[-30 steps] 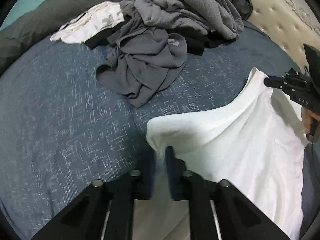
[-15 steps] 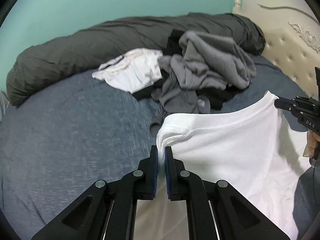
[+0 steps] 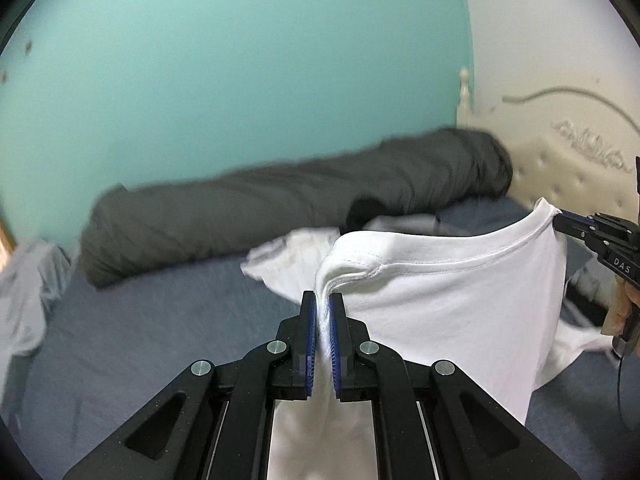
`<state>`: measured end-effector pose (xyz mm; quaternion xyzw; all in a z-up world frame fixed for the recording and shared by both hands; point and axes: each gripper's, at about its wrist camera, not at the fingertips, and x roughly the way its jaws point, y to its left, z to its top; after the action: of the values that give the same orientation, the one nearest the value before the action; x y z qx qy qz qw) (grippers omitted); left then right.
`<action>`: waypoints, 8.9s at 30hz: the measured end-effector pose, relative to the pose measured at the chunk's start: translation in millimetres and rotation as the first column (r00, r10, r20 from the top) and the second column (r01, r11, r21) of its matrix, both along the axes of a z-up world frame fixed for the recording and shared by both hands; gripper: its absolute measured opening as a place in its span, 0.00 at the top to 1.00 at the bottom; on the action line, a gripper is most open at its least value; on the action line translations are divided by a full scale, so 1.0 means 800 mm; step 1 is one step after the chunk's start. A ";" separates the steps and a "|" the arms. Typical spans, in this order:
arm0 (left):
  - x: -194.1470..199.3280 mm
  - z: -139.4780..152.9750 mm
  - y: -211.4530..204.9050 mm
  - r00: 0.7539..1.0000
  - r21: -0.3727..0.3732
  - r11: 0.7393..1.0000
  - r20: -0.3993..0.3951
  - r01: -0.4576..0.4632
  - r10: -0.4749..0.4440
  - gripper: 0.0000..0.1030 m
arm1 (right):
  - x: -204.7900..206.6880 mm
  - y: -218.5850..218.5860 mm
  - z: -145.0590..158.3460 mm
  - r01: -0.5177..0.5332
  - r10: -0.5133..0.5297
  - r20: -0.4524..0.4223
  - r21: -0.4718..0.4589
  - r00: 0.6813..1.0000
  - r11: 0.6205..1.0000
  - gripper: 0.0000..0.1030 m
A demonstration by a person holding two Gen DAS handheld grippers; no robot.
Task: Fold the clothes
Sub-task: 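Lift the white shirt up off the bed by both shoulders with both tools, then lower the white shirt flat onto the bed and open both tools, then move the left tool to a shirt sleeve and close on it, then pull the sleeve outward from the shirt body with the left tool, release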
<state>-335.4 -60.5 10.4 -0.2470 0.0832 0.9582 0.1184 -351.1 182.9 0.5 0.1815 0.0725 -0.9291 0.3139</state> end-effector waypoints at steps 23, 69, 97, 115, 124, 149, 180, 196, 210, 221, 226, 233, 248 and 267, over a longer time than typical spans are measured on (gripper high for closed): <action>0.341 0.379 -0.004 0.914 0.037 0.999 -0.403 -0.033 0.045 0.94 | 0.290 0.073 0.392 -0.021 -0.054 -0.385 -0.190 0.921 0.982 0.96; 0.526 0.383 0.007 0.949 0.049 0.998 -0.314 0.026 -0.009 0.94 | 0.451 0.116 0.410 0.015 -0.050 -0.351 -0.103 0.935 0.995 0.96; 0.583 0.402 -0.013 0.940 0.047 0.998 -0.341 0.041 -0.022 0.94 | 0.520 0.136 0.432 0.008 -0.043 -0.367 -0.096 0.929 0.995 0.96; 0.437 0.307 0.007 0.980 0.024 0.999 -0.194 0.041 -0.035 0.94 | 0.442 0.120 0.356 0.043 -0.054 -0.227 -0.050 0.972 0.998 0.96; 0.256 0.158 0.016 0.999 0.016 1.000 -0.030 0.016 -0.016 0.94 | 0.285 0.070 0.229 0.064 -0.063 -0.053 0.013 0.997 0.998 0.96; -0.204 -0.262 0.025 0.933 0.041 0.996 0.355 -0.085 0.065 0.94 | -0.167 -0.050 -0.175 0.144 -0.188 0.284 0.168 0.940 0.975 0.96; -0.237 -0.385 -0.039 0.861 0.207 0.969 0.508 -0.137 0.013 0.59 | -0.254 -0.028 -0.340 0.170 -0.255 0.440 0.222 0.861 0.960 0.53; 0.039 -0.407 -0.103 0.800 0.227 0.971 0.596 -0.081 -0.073 0.59 | 0.066 0.083 -0.308 0.208 -0.110 0.564 -0.112 0.819 0.972 0.48; 0.174 -0.463 -0.144 0.727 0.270 0.949 0.683 -0.160 -0.072 0.60 | 0.196 0.110 -0.326 0.235 -0.066 0.592 -0.213 0.803 0.948 0.45; 0.228 -0.472 -0.157 0.682 0.282 0.944 0.726 -0.169 -0.094 0.60 | 0.212 0.108 -0.337 0.230 -0.032 0.598 -0.257 0.801 0.939 0.44; 0.238 -0.475 -0.157 0.671 0.279 0.946 0.735 -0.166 -0.099 0.62 | 0.218 0.107 -0.342 0.227 -0.016 0.601 -0.277 0.799 0.934 0.44; 0.247 -0.459 -0.147 0.680 0.250 0.961 0.726 -0.120 -0.104 0.98 | 0.225 0.108 -0.346 0.231 -0.001 0.604 -0.302 0.797 0.925 0.44; 0.191 -0.353 -0.265 0.752 0.077 0.962 0.641 -0.263 0.154 0.99 | 0.223 0.108 -0.345 0.240 -0.006 0.607 -0.305 0.795 0.922 0.44; 0.216 -0.411 -0.350 0.686 0.178 0.887 0.703 -0.426 0.188 0.68 | 0.224 0.103 -0.346 0.237 -0.011 0.606 -0.294 0.795 0.926 0.44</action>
<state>-162.5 -340.9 -318.4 -0.5606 -0.1681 0.8107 0.0150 -171.9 265.3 -276.1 0.4077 -0.2106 -0.8413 0.2857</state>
